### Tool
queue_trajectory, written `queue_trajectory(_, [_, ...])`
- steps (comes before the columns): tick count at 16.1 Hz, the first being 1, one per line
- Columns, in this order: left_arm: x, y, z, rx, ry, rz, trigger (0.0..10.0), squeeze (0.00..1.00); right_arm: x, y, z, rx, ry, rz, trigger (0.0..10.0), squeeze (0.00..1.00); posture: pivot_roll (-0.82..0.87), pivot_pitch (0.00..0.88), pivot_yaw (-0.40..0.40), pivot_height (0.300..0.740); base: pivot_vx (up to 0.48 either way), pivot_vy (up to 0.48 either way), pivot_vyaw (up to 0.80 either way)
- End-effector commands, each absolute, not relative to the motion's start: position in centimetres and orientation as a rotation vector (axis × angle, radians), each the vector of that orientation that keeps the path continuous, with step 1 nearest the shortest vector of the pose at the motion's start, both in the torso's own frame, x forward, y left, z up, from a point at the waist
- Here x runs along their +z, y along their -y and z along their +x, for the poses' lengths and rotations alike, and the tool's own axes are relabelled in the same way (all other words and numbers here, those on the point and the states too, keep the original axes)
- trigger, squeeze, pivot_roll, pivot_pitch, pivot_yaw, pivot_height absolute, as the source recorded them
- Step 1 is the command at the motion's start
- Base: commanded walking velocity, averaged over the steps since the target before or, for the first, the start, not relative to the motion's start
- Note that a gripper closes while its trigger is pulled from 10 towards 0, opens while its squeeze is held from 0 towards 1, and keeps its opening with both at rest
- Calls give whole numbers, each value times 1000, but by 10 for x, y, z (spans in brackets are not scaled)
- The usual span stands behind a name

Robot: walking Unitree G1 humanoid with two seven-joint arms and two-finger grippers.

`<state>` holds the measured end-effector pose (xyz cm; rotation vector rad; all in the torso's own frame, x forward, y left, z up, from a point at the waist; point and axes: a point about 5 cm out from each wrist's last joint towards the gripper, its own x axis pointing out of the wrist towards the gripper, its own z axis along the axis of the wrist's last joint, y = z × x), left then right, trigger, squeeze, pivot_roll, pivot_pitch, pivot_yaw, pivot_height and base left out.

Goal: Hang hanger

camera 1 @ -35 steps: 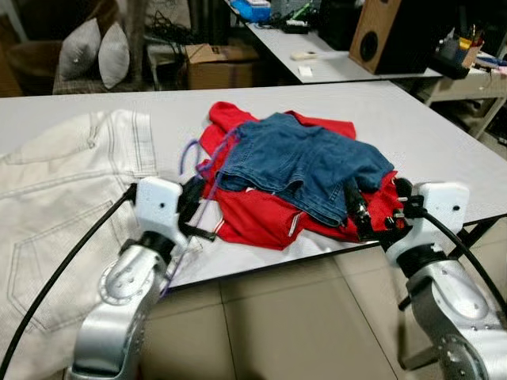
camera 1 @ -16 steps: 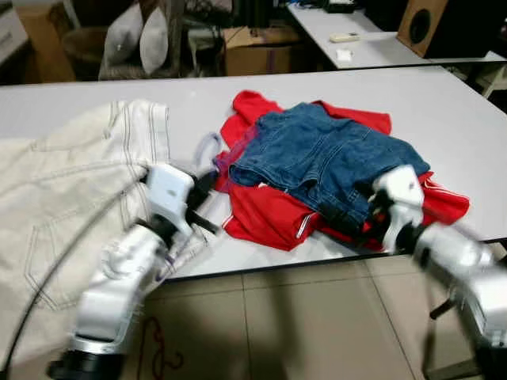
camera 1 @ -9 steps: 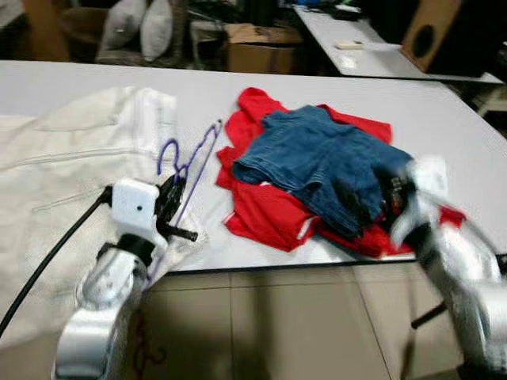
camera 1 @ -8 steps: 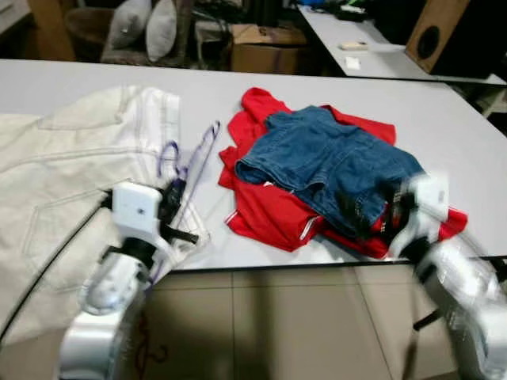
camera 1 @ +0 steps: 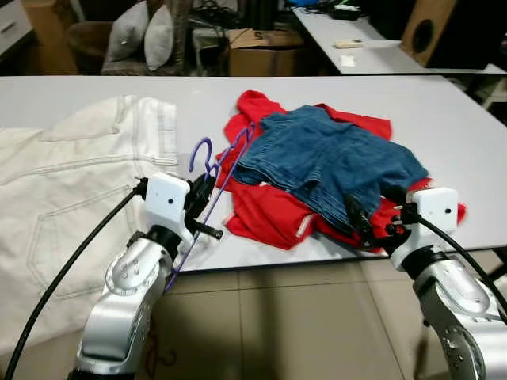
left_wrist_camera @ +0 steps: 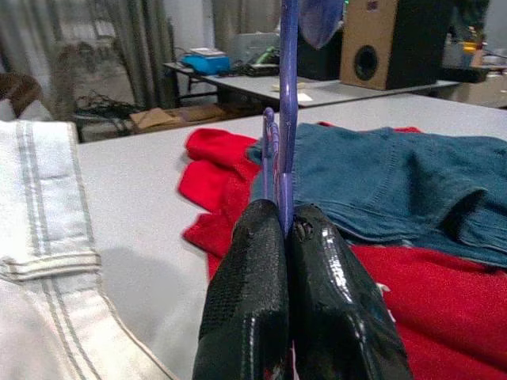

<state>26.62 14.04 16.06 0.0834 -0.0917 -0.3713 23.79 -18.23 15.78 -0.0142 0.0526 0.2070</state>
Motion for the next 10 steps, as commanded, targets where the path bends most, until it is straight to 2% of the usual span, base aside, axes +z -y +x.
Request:
queue_trajectory(1, [162,-137,268,-382,109,87,10000,0,162,183,234,195,-28,14,10000,0,-57,22,-19,740,0,0,0])
queue_trajectory(3, [162,-134,272,-387,103,115,10000,0,161,179,227,153,-16,47,10000,0,-59,25,-10,740,0,480,-800])
queue_trajectory(4, [166,-135,273,-368,126,159,10000,0,161,177,224,145,-10,66,10000,0,-58,29,-6,740,0,0,-800])
queue_trajectory(6, [165,-133,273,-380,123,165,10000,0,159,171,219,135,-9,93,10000,0,-53,31,7,740,0,-480,-800])
queue_trajectory(8, [164,-134,272,-376,106,125,10000,0,158,166,216,147,-13,67,10000,0,-51,31,11,740,0,-414,0])
queue_trajectory(10, [159,-137,268,-384,73,104,10000,0,157,167,215,143,-33,49,10000,0,-53,29,8,740,0,0,0])
